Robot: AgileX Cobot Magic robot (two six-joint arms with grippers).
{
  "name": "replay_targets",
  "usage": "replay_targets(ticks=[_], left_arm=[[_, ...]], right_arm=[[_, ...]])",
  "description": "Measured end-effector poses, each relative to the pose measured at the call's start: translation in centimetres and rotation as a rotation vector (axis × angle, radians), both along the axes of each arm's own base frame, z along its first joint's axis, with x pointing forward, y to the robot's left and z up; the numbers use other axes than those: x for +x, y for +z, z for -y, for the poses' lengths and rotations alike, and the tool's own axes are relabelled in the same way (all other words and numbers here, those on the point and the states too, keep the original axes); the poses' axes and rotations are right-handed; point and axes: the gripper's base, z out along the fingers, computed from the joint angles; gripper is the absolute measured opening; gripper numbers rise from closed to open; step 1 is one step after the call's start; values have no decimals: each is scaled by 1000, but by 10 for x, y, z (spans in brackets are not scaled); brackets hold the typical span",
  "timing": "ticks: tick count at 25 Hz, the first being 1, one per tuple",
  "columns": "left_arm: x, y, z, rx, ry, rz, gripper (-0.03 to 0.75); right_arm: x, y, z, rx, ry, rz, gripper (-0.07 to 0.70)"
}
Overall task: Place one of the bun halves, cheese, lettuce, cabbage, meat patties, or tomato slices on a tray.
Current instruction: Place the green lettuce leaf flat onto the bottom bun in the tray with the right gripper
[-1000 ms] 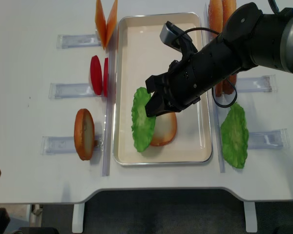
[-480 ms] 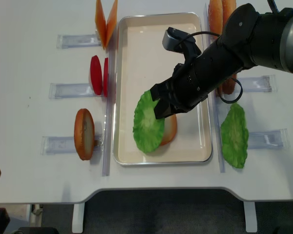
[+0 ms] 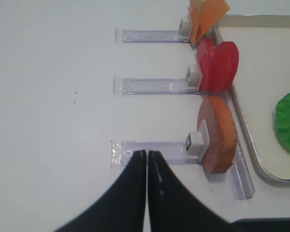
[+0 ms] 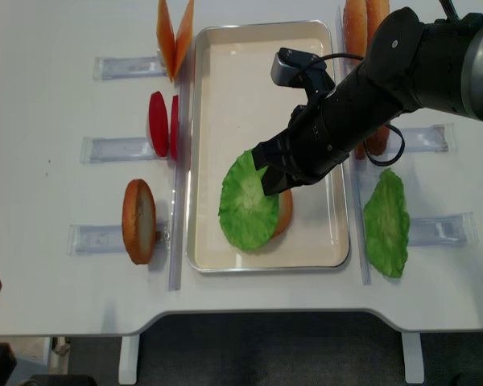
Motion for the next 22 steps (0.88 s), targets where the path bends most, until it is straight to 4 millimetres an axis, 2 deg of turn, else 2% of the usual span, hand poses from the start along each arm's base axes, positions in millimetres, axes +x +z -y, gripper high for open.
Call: replay_targets(ticks=[15,18,22], left_arm=[[0,0,0,0,0,0,0],[0,0,0,0,0,0,0],[0,0,0,0,0,0,0]], right_arm=[[0,-3,3,-45,-18,-14,57],[0,-3,3,-46,-20,-12,162],[1,-3,3,-46,-26,-9,373]])
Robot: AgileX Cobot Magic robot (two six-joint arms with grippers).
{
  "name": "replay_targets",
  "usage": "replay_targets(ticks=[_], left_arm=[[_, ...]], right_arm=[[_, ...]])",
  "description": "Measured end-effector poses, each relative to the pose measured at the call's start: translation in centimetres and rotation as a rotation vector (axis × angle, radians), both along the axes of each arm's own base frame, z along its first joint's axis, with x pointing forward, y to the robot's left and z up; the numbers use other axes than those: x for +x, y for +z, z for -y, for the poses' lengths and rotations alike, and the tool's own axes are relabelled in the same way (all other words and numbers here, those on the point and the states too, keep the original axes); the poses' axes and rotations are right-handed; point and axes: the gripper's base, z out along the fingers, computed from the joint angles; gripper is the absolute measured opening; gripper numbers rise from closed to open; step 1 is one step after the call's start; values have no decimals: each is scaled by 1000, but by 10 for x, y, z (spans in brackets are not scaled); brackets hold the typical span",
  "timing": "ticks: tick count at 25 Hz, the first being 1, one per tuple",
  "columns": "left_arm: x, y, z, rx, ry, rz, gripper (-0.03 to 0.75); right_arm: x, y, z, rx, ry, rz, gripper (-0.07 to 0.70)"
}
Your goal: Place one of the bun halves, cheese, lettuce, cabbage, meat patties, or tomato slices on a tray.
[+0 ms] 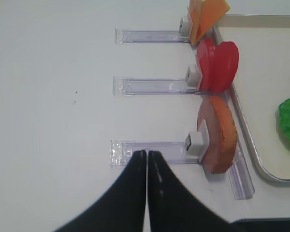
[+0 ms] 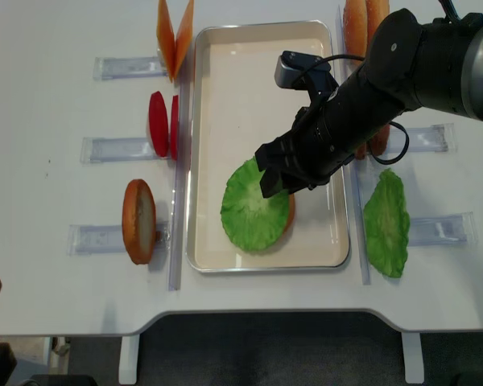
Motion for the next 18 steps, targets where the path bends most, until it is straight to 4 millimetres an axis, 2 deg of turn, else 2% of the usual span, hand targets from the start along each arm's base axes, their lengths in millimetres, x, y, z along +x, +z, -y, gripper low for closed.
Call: replay_targets(ticks=[2,5,13,18], left_arm=[[0,0,0,0,0,0,0],[0,0,0,0,0,0,0],[0,0,0,0,0,0,0],[0,0,0,0,0,0,0]], right_arm=[[0,0,0,0,-3,4,459],[1,0,1,-8,-20,3,517],[1,-6,10,-126,-26,-2,537],[2,10,11,-127,-35,42,536]])
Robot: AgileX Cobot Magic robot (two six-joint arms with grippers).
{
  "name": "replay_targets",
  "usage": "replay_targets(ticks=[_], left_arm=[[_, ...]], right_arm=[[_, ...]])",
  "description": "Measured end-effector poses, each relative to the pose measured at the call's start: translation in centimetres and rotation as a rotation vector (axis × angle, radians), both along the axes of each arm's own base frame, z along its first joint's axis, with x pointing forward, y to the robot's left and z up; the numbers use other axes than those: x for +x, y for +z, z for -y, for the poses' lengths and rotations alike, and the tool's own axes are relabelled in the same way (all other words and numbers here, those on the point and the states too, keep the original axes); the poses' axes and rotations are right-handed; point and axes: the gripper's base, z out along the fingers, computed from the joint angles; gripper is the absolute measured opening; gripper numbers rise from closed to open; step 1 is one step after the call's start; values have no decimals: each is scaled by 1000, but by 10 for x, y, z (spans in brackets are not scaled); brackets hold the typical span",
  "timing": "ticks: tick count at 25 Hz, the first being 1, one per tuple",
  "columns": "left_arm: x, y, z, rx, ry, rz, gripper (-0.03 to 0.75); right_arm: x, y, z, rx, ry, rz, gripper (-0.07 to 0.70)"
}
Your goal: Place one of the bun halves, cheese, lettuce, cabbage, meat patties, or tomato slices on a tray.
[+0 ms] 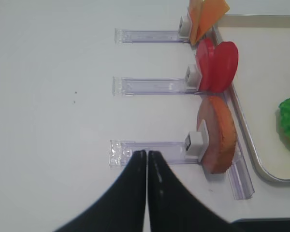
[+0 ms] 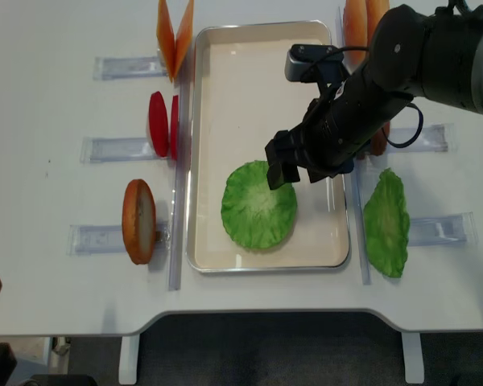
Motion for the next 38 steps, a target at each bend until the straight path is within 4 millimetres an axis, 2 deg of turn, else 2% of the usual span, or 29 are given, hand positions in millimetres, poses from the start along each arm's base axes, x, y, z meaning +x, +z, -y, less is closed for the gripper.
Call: replay_targets(ticks=[6,13,21,27,32,38], left_arm=[[0,0,0,-1,-1,0,0],[0,0,0,-1,-1,0,0],[0,0,0,-1,-1,0,0],[0,0,0,-1,-1,0,0],[0,0,0,-1,-1,0,0],[0,0,0,-1,-1,0,0]], right_arm=[[2,26,4,-36,-9,40,536],[2,46,11,-113,-19,41,536],[0,68,29,-288,-42,68,536],[5,82,38,-346,-52,68,536],[15,83,58,-371,-111,48,536],[30,83,96,-393,-218,-4,536]])
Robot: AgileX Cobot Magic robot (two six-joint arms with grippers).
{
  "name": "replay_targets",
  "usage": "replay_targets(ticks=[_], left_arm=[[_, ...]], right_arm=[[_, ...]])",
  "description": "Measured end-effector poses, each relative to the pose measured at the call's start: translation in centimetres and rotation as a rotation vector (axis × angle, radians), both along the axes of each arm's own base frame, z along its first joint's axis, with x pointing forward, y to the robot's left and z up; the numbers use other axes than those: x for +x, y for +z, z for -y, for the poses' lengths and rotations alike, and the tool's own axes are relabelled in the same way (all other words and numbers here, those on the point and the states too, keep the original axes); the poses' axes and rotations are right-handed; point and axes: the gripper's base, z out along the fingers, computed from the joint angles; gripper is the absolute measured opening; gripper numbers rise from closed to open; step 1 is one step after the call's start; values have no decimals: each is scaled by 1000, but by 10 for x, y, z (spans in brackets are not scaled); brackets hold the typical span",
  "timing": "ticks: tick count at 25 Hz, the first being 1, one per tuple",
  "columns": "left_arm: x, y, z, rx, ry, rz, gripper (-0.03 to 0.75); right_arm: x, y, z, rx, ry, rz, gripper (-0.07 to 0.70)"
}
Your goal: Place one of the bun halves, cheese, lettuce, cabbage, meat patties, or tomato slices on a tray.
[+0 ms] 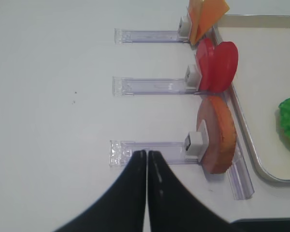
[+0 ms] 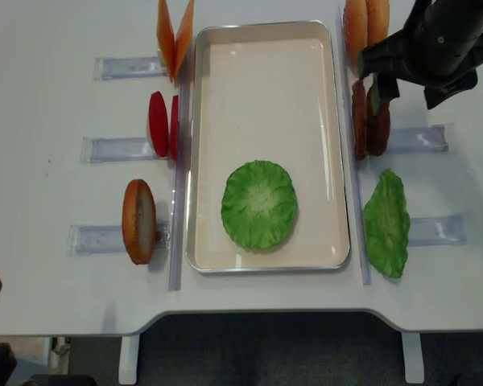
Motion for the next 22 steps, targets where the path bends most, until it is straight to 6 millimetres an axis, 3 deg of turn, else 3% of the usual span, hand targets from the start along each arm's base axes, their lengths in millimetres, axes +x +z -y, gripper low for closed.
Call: replay_targets(ticks=[13,22], left_arm=[[0,0,0,0,0,0,0],[0,0,0,0,0,0,0]], right_arm=[[17,0,80,-18,-165,-18,536],[18,0,90,-23,-153,-13,536]])
